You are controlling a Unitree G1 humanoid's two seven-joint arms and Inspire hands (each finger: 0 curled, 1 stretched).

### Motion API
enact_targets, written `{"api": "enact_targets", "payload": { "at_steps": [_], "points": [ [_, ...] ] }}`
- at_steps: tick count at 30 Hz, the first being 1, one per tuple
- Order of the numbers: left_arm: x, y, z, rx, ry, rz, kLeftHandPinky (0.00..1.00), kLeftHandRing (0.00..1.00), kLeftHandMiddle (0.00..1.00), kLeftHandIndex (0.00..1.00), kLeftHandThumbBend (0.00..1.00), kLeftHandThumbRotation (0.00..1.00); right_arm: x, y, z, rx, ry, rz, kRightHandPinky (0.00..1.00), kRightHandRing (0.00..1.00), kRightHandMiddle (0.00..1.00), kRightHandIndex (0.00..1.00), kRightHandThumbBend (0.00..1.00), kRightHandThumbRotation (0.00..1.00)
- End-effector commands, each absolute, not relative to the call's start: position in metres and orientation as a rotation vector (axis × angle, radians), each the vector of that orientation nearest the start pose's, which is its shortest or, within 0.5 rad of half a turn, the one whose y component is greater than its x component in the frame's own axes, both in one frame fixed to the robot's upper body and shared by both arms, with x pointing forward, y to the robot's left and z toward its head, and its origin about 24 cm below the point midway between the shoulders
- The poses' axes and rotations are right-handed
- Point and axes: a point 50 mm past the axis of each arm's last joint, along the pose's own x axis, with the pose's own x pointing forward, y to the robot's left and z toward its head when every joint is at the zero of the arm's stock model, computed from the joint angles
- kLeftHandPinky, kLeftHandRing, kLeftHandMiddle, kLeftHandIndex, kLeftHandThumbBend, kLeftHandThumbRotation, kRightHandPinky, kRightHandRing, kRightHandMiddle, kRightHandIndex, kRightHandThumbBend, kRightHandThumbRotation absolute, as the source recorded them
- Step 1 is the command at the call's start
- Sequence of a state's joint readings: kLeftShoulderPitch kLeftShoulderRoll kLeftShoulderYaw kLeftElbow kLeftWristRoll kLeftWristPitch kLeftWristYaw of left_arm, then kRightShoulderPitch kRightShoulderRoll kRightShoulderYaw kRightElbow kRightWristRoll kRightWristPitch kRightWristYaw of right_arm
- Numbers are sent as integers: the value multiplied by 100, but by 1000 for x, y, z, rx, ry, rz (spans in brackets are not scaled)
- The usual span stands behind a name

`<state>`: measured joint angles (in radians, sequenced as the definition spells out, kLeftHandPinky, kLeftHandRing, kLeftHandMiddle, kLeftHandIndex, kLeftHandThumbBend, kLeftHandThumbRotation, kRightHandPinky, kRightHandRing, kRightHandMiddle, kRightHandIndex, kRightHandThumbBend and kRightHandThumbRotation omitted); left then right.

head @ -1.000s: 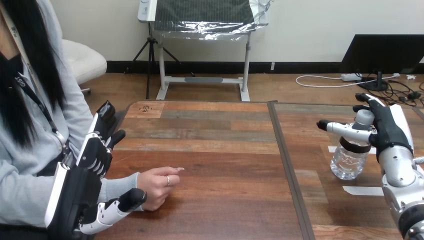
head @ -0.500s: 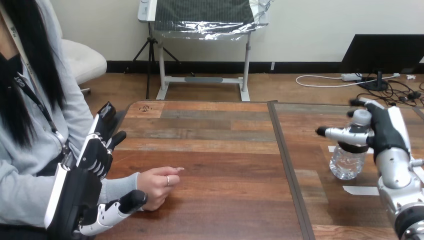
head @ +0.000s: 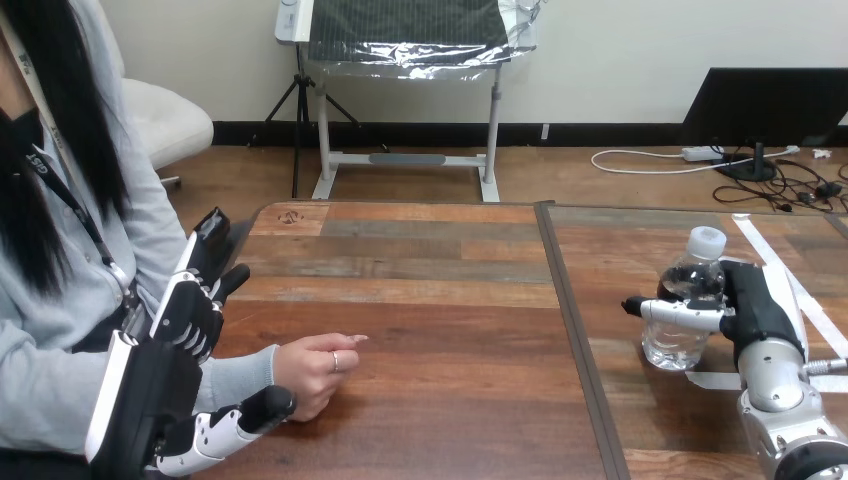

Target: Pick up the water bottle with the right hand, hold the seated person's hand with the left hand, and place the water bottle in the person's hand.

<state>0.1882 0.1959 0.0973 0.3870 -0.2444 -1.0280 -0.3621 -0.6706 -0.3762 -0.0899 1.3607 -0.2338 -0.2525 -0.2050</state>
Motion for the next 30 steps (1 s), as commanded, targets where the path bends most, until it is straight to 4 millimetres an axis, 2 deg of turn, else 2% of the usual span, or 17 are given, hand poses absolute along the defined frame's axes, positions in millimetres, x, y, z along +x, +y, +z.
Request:
{"api": "enact_targets", "payload": {
  "at_steps": [1, 13, 30],
  "points": [
    [186, 217, 39, 157, -558, -135, 93, 100, 100, 97, 100, 58, 338, -264, 15, -462, 341, -301, 48, 51, 53, 55, 86, 0],
    [185, 217, 39, 155, -551, -129, 93, 99, 100, 96, 100, 58, 338, -264, 17, -471, 314, -310, 40, 44, 51, 53, 85, 0],
    [186, 215, 39, 152, -554, -123, 93, 99, 100, 96, 100, 60, 342, -261, 24, -431, 254, -323, 36, 41, 50, 52, 84, 0]
  ]
}}
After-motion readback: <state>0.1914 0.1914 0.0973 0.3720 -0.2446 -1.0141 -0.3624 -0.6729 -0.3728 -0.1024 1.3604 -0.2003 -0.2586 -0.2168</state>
